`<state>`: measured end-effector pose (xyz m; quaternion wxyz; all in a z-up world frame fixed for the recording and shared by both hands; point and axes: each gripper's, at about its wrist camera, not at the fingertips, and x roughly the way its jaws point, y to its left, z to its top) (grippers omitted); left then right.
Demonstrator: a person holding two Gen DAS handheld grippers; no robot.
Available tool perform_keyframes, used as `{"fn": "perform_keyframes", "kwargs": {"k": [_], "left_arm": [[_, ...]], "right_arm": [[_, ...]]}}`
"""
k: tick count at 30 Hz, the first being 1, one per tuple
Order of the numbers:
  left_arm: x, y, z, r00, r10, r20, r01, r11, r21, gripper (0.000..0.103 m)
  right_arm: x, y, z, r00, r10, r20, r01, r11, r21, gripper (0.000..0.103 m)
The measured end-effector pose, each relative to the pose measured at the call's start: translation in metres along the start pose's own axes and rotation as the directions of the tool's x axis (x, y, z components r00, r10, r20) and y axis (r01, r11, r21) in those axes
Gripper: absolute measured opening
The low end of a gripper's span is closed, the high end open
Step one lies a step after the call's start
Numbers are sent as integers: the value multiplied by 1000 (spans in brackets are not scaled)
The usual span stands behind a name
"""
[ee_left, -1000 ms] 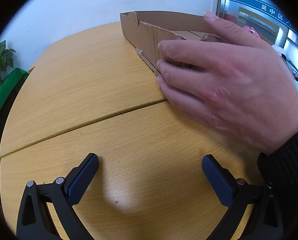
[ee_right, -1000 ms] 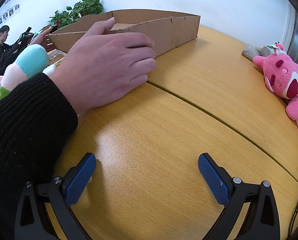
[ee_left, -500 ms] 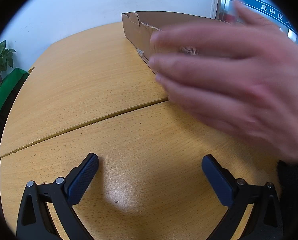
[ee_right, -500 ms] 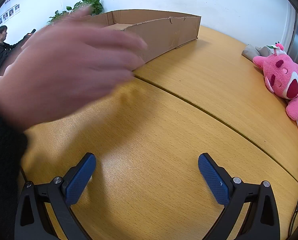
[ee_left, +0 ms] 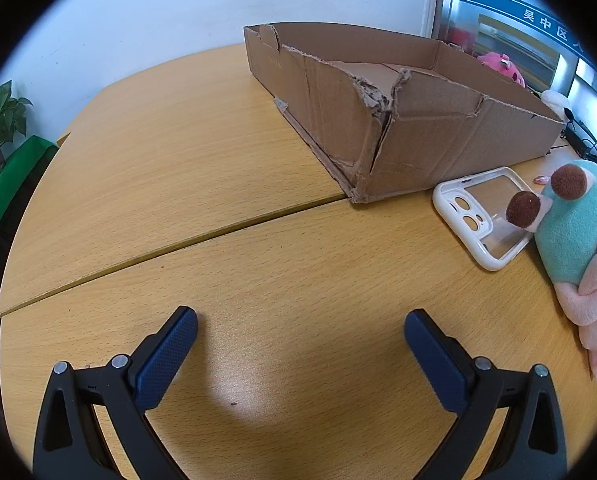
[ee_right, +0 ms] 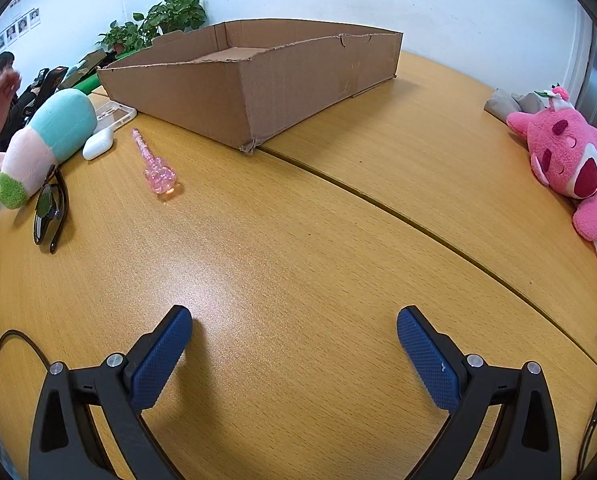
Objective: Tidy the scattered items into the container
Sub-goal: 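Move both tools toward the teal-and-pink plush toy on the table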
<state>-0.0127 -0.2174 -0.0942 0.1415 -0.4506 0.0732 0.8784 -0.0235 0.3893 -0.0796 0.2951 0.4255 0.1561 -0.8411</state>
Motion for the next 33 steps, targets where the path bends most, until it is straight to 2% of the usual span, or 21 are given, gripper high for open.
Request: {"fn": "perform_keyframes", "kwargs": {"k": [5, 11, 16, 20, 28, 31, 33], "left_arm": [[0, 0, 0, 1000, 0, 0, 0, 1000, 1, 103], [1, -1, -1, 1000, -1, 0, 1, 1000, 0, 103], [3, -2, 7, 999, 35, 0, -34, 999, -39, 103], [8, -6, 8, 998, 65, -1, -65, 994, -83, 103], [11, -14, -3, 995, 96, -3, -96, 986, -137, 103], [8, -21, -9, 990, 141, -10, -140, 971, -193, 103], [5, -28, -12, 991, 132, -16, -133, 974, -183, 103]], "right_arm": [[3, 2, 4, 1000, -11, -1, 11, 1000, 11, 103], [10, 10, 13, 998, -66, -5, 67, 994, 85, 103], [13, 17, 17, 993, -113, -11, 114, 983, 147, 103], [15, 23, 19, 993, -118, -11, 119, 981, 155, 103], [15, 32, 18, 987, -159, -19, 159, 964, 214, 103], [15, 34, 19, 985, -172, -22, 172, 957, 234, 103], [14, 35, 18, 983, -183, -25, 183, 951, 250, 103]]}}
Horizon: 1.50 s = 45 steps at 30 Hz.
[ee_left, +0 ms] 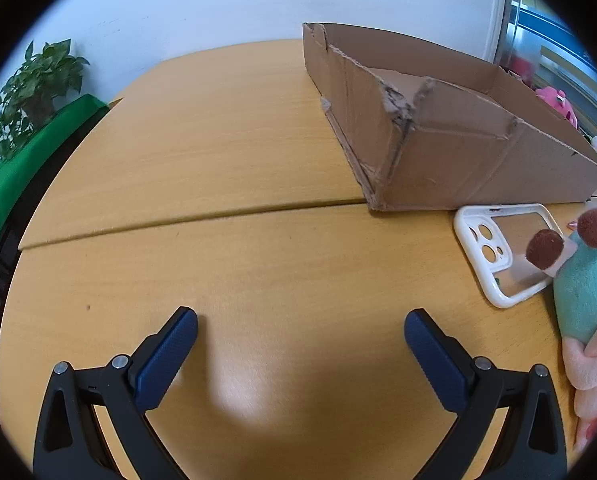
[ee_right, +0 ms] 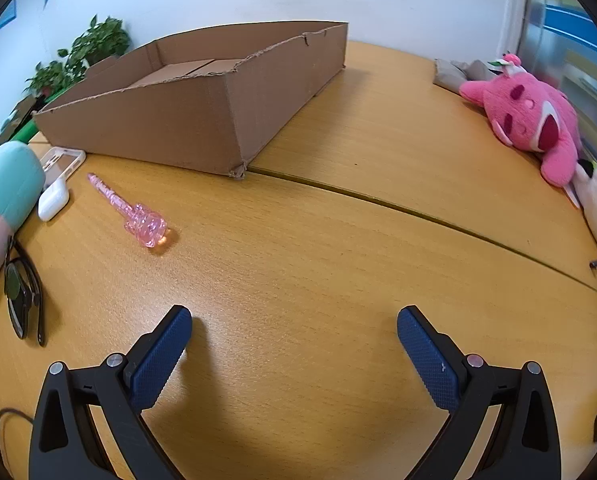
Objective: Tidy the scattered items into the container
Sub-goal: 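Move both tools toward the teal-and-pink plush toy on the table, then grasp the teal-and-pink plush toy with the right gripper and lift it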
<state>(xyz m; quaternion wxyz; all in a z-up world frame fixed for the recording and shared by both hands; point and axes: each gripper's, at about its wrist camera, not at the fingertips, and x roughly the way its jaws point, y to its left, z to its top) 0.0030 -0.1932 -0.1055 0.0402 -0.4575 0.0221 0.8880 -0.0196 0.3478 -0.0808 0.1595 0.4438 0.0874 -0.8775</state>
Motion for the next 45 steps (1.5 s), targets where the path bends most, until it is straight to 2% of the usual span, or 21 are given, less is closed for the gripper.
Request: {"fn": "perform_keyframes", "kwargs": {"k": [3, 5, 7, 8, 11, 14, 16, 18, 22, 26, 28, 31, 37, 42, 45], "left_arm": [[-12, -12, -7, 1000, 22, -3, -22, 1000, -9, 102], [-37, -20, -13, 998, 44, 49, -42, 998, -44, 102], [-69, -31, -15, 994, 19, 111, -12, 998, -67, 102], [-89, -38, -16, 989, 3, 146, 8, 997, -72, 102], [-150, -66, -18, 969, -14, 247, 28, 998, -53, 102], [-195, -100, -19, 952, -42, 304, 43, 999, 5, 102], [-217, -122, -20, 936, -76, 345, 64, 997, 45, 102], [-229, -135, -21, 922, -112, 371, 101, 994, 49, 102], [-234, -147, -23, 906, -209, 369, 224, 975, 1, 102], [-221, -155, -22, 921, -185, 343, 217, 974, -58, 102], [-215, -161, -23, 929, -181, 324, 212, 975, -65, 102], [-201, -172, -23, 940, -167, 298, 190, 981, -48, 102], [-154, -180, -24, 967, -164, 194, 184, 979, -90, 102], [-120, -180, -31, 981, -159, 110, 174, 975, -136, 102], [-105, -181, -36, 987, -142, 70, 151, 978, -146, 102]], "right_arm": [[-3, 1, -3, 1000, -28, 0, 28, 999, 36, 103], [-6, 4, -7, 999, -42, -3, 42, 997, 66, 103], [-16, 10, -11, 1000, -21, -2, 21, 994, 109, 103], [-27, 16, -11, 1000, -2, 18, 0, 992, 128, 103], [-75, 41, -3, 988, 2, 156, -22, 992, 127, 103], [-135, 70, 8, 947, 10, 320, -52, 991, 124, 103], [-170, 90, 17, 910, 38, 413, -98, 987, 125, 103], [-193, 109, 24, 880, 55, 471, -125, 985, 120, 103], [-215, 147, 35, 852, 89, 516, -154, 984, 85, 103], [-228, 177, 40, 820, 146, 554, -215, 975, 60, 103], [-228, 186, 47, 812, 174, 557, -239, 970, 46, 103], [-222, 196, 60, 816, 176, 551, -236, 971, 38, 103], [-181, 209, 88, 841, 220, 495, -282, 958, 52, 103], [-115, 226, 101, 903, 263, 339, -302, 951, 69, 103], [-78, 237, 106, 917, 311, 250, -339, 938, 76, 103]]}}
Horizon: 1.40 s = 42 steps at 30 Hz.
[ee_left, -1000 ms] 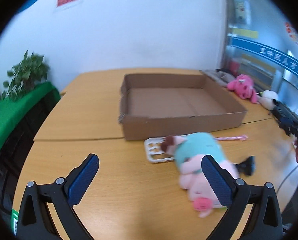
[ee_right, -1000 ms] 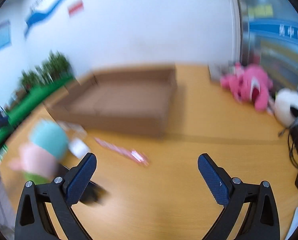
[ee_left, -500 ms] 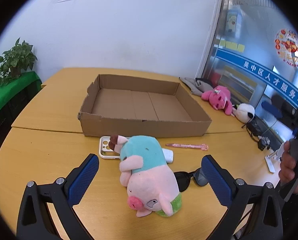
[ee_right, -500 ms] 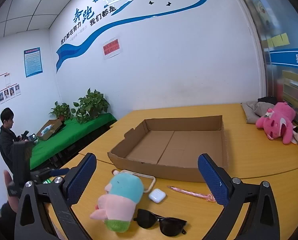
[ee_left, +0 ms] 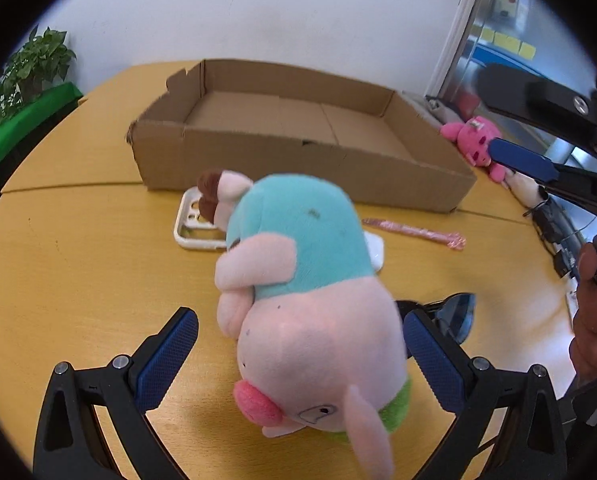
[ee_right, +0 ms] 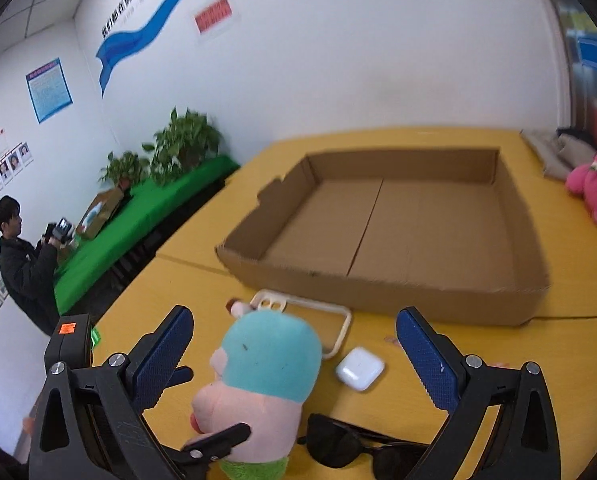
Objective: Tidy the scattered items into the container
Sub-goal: 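Grasp the teal-and-pink plush toy with the right gripper and lift it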
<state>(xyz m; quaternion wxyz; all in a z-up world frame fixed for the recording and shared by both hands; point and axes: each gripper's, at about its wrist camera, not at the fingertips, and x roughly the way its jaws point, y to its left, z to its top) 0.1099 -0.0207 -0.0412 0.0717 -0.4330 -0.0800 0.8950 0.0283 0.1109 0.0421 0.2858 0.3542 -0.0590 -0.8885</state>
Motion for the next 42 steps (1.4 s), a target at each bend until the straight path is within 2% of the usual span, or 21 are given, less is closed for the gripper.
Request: {"fn": "perform_keyframes", "kwargs": {"k": [5, 9, 13, 18, 20, 28, 30, 35, 42], "left_arm": [[10, 0, -3, 998, -45, -32, 44, 999, -18, 103], [17, 2, -7, 995, -76, -61, 73, 996, -43, 103], [18, 5, -10, 994, -88, -67, 84, 995, -53, 102], [15, 6, -12, 989, -121, -85, 117, 991, -59, 92], [12, 8, -14, 987, -137, -90, 130, 989, -72, 89], [-7, 6, -18, 986, -143, -80, 138, 989, -60, 71], [-14, 2, -18, 986, -150, -73, 147, 988, -42, 63], [-30, -1, -18, 987, -153, -53, 152, 988, -32, 62], [-56, -7, -11, 988, -156, -7, 156, 988, 4, 60]], "right_arm": [[56, -3, -7, 993, -1, -121, 1, 1000, 1, 103], [95, -17, -14, 978, 7, -208, 4, 999, 51, 101], [107, -26, -24, 968, 95, -231, -65, 989, 133, 101], [105, -24, -34, 951, 176, -255, -132, 975, 179, 99], [103, -18, -36, 947, 197, -254, -155, 972, 174, 89], [100, -8, -36, 946, 204, -253, -169, 974, 152, 80], [96, -2, -34, 949, 194, -247, -167, 978, 128, 75], [80, 8, -27, 960, 181, -215, -168, 983, 79, 73], [59, 11, -13, 967, 204, -151, -193, 978, 84, 70]]}}
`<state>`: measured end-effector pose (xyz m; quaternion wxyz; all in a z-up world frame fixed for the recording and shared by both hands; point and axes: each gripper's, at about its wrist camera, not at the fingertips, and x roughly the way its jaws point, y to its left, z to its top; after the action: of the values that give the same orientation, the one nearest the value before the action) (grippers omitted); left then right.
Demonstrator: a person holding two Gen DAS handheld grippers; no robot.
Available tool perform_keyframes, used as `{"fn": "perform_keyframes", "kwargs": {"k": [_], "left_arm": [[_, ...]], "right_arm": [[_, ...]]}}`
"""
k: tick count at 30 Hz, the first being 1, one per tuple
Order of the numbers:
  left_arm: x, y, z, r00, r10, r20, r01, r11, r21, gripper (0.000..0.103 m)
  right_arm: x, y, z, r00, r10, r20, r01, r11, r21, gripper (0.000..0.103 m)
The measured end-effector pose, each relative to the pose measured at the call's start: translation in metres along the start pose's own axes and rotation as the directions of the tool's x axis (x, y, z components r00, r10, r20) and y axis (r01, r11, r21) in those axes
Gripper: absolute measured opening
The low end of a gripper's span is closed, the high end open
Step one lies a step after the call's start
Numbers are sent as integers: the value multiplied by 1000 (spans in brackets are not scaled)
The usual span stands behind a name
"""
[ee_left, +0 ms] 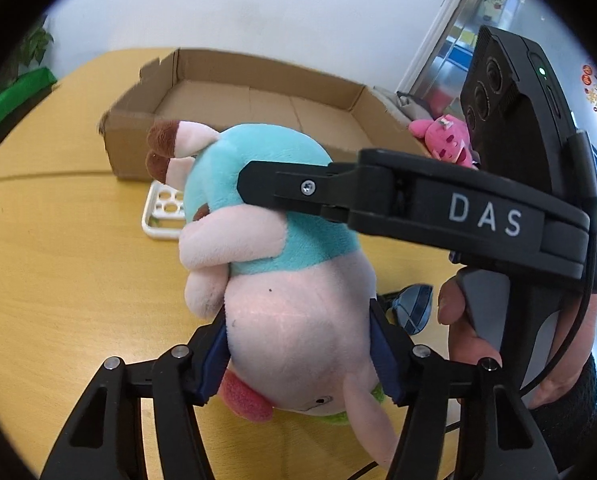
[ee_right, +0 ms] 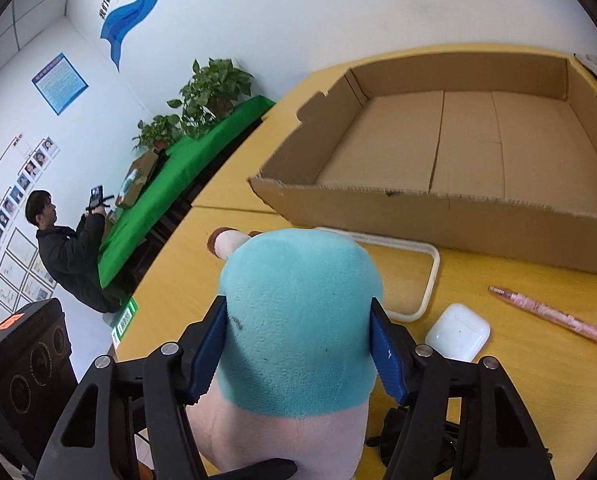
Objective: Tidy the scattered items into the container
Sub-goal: 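Carry the plush toy over the cardboard box with the right gripper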
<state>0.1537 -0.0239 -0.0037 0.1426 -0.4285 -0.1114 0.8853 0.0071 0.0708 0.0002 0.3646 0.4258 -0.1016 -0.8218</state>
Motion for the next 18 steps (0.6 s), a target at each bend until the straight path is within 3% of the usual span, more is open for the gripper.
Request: {"fn": "perform_keyframes", "kwargs": {"k": [11, 18], "left_arm": [[-37, -19, 79, 991, -9, 133, -2, 996, 86, 60], [-41, -14, 147, 981, -3, 193, -20, 993, 115, 60]], "right_arm": [[-44, 36, 77, 990, -13, 140, 27, 995, -100, 69], [-47, 52, 142, 983, -12, 182, 38, 990, -138, 69]]}}
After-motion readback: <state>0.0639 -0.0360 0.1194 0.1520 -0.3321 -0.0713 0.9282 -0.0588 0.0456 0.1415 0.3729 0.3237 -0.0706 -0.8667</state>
